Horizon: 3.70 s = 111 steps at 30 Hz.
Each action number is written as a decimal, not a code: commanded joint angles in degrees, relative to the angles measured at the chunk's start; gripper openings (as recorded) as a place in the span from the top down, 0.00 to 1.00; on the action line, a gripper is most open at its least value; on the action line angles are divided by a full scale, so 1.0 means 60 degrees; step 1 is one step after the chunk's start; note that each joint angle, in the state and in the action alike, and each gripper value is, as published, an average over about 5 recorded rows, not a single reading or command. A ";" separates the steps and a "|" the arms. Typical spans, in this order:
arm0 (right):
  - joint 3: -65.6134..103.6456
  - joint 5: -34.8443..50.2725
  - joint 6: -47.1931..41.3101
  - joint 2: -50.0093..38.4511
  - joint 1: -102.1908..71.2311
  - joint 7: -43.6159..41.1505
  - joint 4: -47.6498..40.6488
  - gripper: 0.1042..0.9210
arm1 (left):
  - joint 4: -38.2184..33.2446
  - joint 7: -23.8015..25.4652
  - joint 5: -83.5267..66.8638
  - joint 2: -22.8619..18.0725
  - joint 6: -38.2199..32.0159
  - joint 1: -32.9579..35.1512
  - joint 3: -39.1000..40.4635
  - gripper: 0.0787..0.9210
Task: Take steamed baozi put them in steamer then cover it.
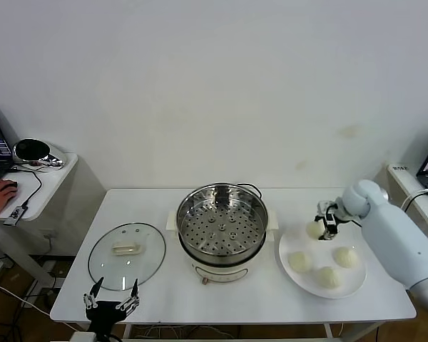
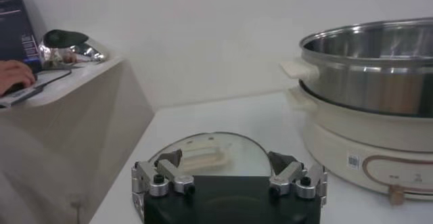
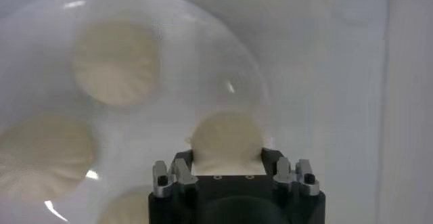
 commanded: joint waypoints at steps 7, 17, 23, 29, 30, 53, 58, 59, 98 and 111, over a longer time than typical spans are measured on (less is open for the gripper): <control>-0.3080 0.3011 -0.0457 0.0392 0.4275 -0.0572 0.0350 0.36 | -0.0192 -0.0058 0.0002 0.0043 -0.0007 -0.0041 0.0018 0.12; -0.4400 0.4542 0.3816 0.3467 0.5452 -0.1262 -0.2821 0.36 | -0.0591 -0.0077 -0.0217 0.0046 0.0017 0.0008 -0.0271 0.12; -0.4960 0.3569 0.6250 0.3874 0.5361 -0.0732 -0.2672 0.36 | -0.0719 -0.0090 -0.0163 -0.0106 0.0016 0.0128 -0.0227 0.12; -0.5208 0.2211 0.8126 0.4093 0.5053 -0.0081 -0.2408 0.36 | -0.0611 -0.0087 -0.0039 -0.0247 0.0011 0.0054 -0.0141 0.12; -0.5225 0.2023 0.8323 0.4115 0.5009 -0.0011 -0.2359 0.36 | -0.0606 -0.0087 -0.0036 -0.0266 0.0010 0.0055 -0.0142 0.12; -0.5146 -0.0933 0.8814 0.4825 0.3788 0.0890 -0.2937 0.36 | -0.0383 -0.0064 0.0009 -0.0259 0.0012 0.0056 -0.0138 0.12; -0.4989 -0.1328 0.8812 0.5029 0.3705 0.1137 -0.3263 0.36 | -0.0298 -0.0061 0.0003 -0.0239 0.0010 0.0031 -0.0135 0.12; -0.4942 -0.1431 0.8811 0.5064 0.3691 0.1179 -0.3299 0.36 | -0.0291 -0.0060 0.0002 -0.0235 0.0011 0.0028 -0.0138 0.12; -0.5322 0.4549 0.1678 0.1218 0.5345 -0.0703 -0.0748 0.12 | -0.0205 -0.0038 -0.0066 -0.0053 0.0036 -0.0114 -0.0044 0.12; -0.4744 0.4168 -0.2598 -0.1720 0.3630 -0.0821 0.1391 0.12 | -0.0042 0.0020 -0.0060 0.0114 0.0073 -0.0166 0.0136 0.12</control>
